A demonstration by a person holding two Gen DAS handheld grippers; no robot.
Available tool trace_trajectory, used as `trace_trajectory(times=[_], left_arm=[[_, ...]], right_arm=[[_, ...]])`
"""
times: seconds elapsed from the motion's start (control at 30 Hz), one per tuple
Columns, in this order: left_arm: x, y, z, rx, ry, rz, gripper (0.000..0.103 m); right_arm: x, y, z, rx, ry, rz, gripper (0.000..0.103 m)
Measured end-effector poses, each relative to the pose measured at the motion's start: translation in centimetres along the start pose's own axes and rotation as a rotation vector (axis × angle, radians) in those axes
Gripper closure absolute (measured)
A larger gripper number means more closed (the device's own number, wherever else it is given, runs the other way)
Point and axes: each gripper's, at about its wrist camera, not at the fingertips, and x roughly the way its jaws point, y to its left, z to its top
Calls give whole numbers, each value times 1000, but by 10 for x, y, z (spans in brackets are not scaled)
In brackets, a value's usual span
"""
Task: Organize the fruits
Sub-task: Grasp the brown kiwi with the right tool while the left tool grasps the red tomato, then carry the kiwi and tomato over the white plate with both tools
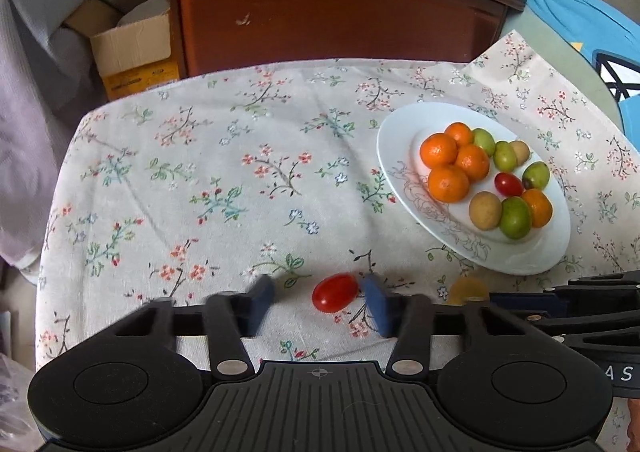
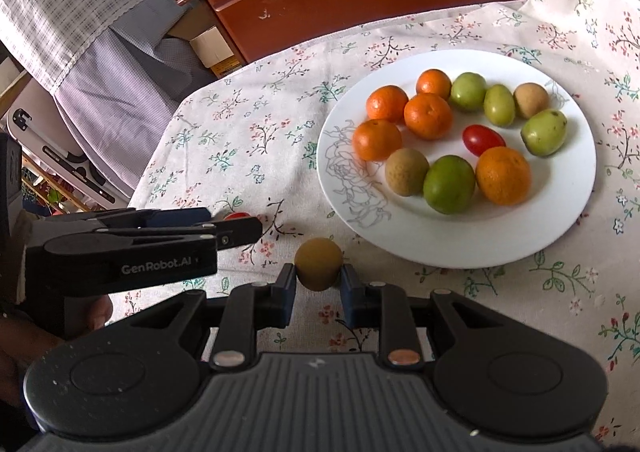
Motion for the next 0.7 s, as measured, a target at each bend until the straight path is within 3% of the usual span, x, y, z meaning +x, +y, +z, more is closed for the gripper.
trace_trajectory(times=[0.07,0.23,0.7], left_arm=[[0,-1,0,2,8,-23,80],[0,-7,-1,31,0,-9,81],[-15,-5,16,-34,-60,-23,82]], right_arm=[[0,1,0,0,-1,-1,79],[0,1,0,-9,-4,-3,79],[-12,1,10,-4,-58,28,79]])
